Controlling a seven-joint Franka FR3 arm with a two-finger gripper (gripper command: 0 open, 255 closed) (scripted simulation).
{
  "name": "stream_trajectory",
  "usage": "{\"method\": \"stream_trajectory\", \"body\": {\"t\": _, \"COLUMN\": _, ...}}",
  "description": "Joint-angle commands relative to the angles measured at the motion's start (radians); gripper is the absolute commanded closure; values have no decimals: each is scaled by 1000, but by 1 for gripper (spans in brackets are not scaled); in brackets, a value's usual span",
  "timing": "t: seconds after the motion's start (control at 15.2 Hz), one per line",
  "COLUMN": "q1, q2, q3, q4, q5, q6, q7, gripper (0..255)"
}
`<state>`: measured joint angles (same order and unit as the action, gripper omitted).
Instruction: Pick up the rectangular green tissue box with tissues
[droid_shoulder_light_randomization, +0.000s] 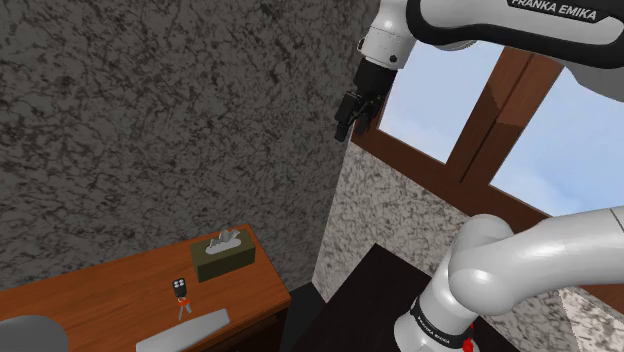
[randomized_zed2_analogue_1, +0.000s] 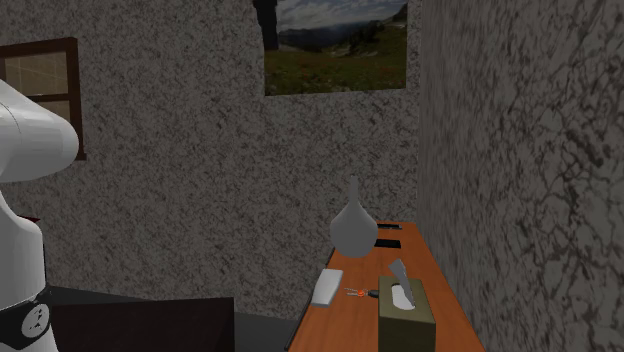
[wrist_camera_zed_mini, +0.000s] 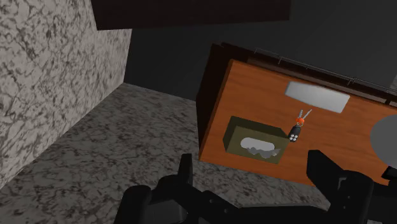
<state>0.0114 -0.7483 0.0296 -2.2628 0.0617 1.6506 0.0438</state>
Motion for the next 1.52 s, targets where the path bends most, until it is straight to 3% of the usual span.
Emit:
{"method": "stream_trajectory", "body": {"t": 0.0, "q1": 0, "q2": 0, "q3": 0, "q4": 0, "q5": 0, "q6": 0, "q7": 0, "gripper": 0}}
{"method": "stream_trajectory", "body": {"t": 0.73, "q1": -18, "q2": 90, "q3": 156, "q4": -264, "q5": 131, "q6": 434, "q7": 292, "gripper": 0}}
{"method": "stream_trajectory", "body": {"t": 1.19, "q1": -39, "q2": 284, "q3": 275, "q4": -318, "q5": 186, "q6": 740, "q7": 481, "gripper": 0}}
{"method": "stream_trajectory", "body": {"t": 1.45, "q1": -69, "q2": 436, "q3": 350, "q4": -304, "q5": 176, "q6": 913, "q7": 609, "gripper": 0}}
